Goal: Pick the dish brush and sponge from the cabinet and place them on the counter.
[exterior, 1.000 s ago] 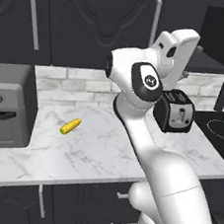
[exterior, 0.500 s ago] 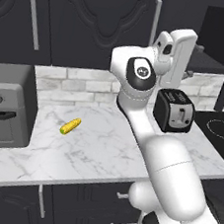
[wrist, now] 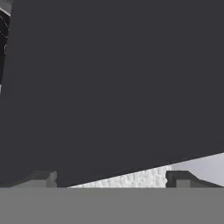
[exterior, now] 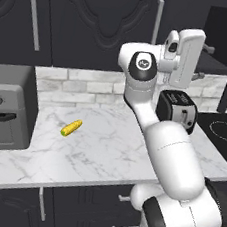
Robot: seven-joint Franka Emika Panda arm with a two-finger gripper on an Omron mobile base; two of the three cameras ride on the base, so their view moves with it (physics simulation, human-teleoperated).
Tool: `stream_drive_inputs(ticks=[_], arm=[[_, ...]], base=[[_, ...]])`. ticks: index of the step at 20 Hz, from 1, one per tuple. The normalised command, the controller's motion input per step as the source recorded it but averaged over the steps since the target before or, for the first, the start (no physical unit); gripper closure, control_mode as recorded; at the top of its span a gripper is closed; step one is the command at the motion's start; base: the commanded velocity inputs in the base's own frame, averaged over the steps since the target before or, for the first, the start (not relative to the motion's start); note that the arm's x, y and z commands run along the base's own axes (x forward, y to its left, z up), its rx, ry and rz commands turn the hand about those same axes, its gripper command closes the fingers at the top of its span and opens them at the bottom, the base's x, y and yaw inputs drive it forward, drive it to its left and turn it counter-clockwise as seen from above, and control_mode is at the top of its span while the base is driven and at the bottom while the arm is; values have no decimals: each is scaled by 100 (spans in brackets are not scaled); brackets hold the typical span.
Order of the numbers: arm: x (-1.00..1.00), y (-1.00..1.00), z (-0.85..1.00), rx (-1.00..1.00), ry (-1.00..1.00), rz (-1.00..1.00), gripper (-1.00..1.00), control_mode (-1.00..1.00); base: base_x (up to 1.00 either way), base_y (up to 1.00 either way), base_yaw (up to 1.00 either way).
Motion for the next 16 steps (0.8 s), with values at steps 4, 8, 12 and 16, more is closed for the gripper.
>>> stream_drive_inputs(ticks=[4,8,12,16], arm=[[0,-43,0,0,0,-11,-100,-100],[0,-39,0,0,0,-1,-100,-100],[0,-36,0,0,0,0,-100,-100],[-5,-35,0,0,0,0,-100,-100]], base=[[0,0,0],[0,0,0],[0,0,0],[0,0,0]])
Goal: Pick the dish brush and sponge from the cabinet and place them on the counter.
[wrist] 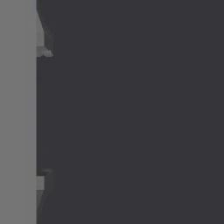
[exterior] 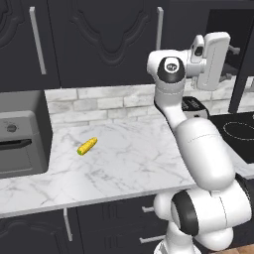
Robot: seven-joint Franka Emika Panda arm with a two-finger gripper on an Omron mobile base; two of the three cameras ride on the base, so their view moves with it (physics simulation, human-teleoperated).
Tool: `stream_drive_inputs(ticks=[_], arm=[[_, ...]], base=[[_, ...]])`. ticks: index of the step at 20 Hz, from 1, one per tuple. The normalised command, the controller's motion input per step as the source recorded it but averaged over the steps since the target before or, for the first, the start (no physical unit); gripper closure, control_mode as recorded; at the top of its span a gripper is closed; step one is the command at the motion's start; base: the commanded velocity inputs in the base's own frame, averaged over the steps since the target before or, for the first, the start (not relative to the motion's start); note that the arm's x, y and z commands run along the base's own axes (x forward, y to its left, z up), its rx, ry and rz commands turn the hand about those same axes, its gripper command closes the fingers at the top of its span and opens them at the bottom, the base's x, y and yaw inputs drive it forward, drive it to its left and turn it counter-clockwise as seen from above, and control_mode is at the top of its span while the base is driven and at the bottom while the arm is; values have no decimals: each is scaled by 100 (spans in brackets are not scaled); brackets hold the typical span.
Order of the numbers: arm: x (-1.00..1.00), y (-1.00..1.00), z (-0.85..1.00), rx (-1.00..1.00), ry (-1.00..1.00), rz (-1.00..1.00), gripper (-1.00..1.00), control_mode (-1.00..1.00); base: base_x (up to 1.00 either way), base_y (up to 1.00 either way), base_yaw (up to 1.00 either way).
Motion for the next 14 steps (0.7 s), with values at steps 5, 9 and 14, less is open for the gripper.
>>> stream_drive_inputs(ticks=[5,9,14], arm=[[-5,-34,0,0,0,0,-100,-100],[-7,-37,0,0,0,0,-100,-100],[-21,-54,0,0,0,0,-100,-100]], base=[[0,0,0],[0,0,0],[0,0,0]])
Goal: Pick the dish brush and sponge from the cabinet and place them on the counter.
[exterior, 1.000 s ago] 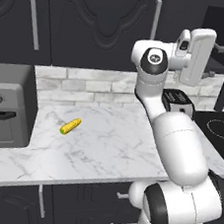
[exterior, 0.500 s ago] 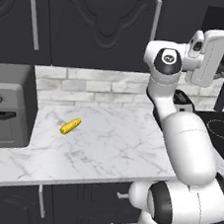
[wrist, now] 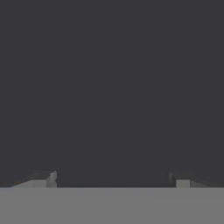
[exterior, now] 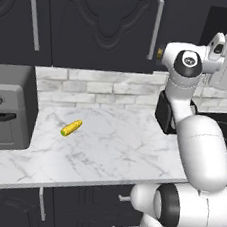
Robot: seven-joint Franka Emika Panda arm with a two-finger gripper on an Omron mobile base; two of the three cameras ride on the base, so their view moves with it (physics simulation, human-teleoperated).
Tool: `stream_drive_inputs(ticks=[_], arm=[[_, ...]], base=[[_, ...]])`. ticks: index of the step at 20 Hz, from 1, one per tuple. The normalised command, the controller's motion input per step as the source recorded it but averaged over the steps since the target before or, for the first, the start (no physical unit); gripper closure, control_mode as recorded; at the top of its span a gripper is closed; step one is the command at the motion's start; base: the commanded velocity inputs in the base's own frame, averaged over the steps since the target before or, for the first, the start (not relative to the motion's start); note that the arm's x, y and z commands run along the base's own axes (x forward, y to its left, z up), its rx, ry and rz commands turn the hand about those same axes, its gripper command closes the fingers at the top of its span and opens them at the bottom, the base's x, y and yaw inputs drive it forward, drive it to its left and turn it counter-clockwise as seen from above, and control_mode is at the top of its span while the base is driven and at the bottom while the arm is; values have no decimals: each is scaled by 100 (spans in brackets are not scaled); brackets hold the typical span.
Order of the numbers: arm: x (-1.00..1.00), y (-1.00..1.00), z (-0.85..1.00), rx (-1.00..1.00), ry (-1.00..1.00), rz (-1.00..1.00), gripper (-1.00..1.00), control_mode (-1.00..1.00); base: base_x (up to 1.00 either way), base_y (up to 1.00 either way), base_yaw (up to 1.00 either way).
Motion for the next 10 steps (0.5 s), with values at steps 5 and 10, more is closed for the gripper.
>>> stream_drive_inputs(ticks=[5,10], arm=[[-18,-62,0,1,0,0,-100,-100],[-13,-56,0,3,2,0,-100,-100]], base=[[0,0,0],[0,0,0]])
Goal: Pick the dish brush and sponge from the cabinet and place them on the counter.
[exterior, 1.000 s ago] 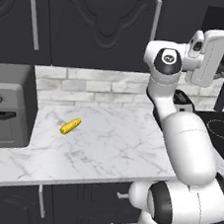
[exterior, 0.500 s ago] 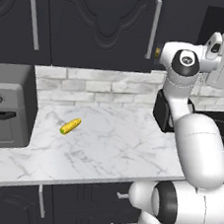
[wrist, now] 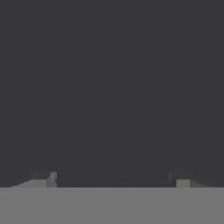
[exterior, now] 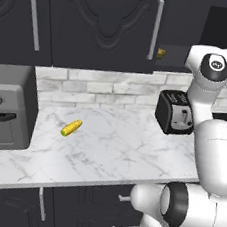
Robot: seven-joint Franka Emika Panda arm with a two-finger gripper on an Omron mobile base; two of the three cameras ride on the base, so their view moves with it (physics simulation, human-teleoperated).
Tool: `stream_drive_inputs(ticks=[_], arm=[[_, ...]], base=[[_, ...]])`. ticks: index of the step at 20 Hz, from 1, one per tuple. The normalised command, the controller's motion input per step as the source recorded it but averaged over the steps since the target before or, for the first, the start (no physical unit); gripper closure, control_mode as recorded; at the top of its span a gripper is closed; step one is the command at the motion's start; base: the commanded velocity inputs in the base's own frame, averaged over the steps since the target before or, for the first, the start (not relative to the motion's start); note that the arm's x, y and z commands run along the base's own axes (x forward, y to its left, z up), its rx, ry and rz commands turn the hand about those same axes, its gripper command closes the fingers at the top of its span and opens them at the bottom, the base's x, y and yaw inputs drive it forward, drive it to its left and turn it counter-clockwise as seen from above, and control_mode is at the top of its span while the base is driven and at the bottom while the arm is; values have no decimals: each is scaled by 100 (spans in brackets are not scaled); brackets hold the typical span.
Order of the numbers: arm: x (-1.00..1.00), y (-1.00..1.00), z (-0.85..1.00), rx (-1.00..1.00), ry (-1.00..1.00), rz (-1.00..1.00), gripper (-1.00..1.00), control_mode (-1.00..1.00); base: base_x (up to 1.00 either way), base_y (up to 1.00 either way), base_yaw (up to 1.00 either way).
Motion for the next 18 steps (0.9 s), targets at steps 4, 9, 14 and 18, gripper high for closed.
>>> stream_drive_inputs(ticks=[4,9,14,18], arm=[[-1,-44,0,3,3,0,-100,-100],[0,-39,0,4,4,0,-100,-100],[0,-51,0,5,5,0,-100,-100],[0,-60,1,9,7,1,-100,-100]], base=[[0,0,0],[0,0,0],[0,0,0],[0,0,0]])
